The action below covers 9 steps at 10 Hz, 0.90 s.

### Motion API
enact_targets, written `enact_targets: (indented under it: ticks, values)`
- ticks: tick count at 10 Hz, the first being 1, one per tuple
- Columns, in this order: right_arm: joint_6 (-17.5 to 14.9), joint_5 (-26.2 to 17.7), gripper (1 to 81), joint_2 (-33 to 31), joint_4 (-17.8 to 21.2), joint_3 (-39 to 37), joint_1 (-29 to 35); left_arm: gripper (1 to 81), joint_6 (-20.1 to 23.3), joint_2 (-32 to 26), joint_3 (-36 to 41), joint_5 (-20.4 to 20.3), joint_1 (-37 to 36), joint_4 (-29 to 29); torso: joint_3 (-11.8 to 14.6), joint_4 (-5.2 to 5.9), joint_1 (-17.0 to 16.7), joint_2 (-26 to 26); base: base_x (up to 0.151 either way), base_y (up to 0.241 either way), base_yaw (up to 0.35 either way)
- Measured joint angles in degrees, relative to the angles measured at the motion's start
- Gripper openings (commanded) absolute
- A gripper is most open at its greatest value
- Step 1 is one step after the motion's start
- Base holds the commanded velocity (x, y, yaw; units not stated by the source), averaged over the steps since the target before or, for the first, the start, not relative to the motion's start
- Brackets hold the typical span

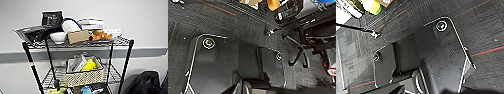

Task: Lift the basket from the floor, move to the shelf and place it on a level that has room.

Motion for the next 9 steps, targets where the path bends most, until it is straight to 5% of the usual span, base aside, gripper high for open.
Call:
enact_targets:
  ticks: [9]
  values:
    - [-0.02,0.00,81.1,17.55,-2.67,-26.78,-3.08,81.1,0.11,16.08,-21.97,5.18,0.78,0.39,0.04,0.00,-0.06,-0.04,0.000,0.000,0.000]
